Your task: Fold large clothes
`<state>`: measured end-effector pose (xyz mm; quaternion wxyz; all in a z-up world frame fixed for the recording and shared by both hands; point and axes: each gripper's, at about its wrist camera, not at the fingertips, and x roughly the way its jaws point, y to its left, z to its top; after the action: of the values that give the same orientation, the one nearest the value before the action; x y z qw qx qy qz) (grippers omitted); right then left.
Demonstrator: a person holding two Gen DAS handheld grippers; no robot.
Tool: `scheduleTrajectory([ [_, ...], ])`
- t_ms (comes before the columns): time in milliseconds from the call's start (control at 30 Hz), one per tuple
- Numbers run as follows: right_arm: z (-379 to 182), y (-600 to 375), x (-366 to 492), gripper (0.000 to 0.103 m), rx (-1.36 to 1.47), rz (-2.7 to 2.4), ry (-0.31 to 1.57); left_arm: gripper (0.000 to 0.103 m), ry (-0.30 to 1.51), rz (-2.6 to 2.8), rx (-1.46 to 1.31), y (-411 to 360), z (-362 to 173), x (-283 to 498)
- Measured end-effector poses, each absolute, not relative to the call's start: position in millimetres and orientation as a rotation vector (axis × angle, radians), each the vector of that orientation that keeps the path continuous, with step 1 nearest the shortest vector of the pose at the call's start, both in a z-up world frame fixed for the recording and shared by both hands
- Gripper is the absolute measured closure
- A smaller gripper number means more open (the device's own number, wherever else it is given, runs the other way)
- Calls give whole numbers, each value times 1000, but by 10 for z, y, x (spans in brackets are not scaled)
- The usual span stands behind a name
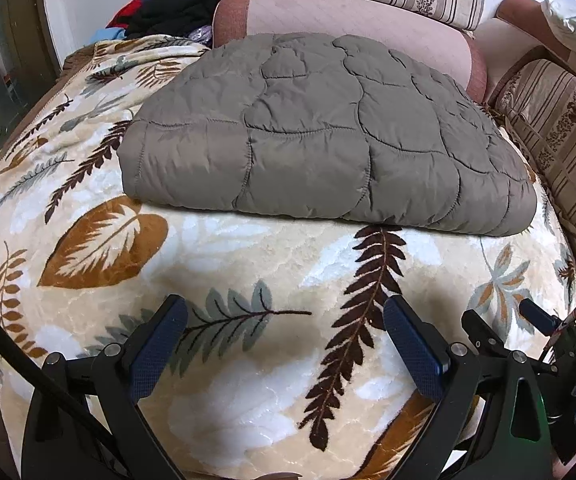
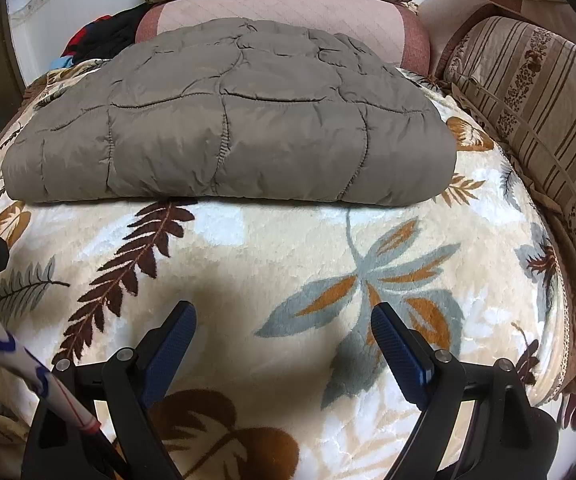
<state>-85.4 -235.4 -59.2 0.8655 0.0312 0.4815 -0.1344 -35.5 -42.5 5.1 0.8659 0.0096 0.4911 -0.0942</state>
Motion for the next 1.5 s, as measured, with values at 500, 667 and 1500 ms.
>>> scheduleTrajectory([
  [500,-595,-2324,-876,11,65,-287,1008,5,1037,-206,25,-442,-1,-378],
  [667,-587,-2335,-871,11,71,-294,1008,5,1022,-206,46,-476,10,-404],
  [1500,-574,-2326,-852,11,69,-288,1007,5,1041,-230,57,-533,-52,-433],
])
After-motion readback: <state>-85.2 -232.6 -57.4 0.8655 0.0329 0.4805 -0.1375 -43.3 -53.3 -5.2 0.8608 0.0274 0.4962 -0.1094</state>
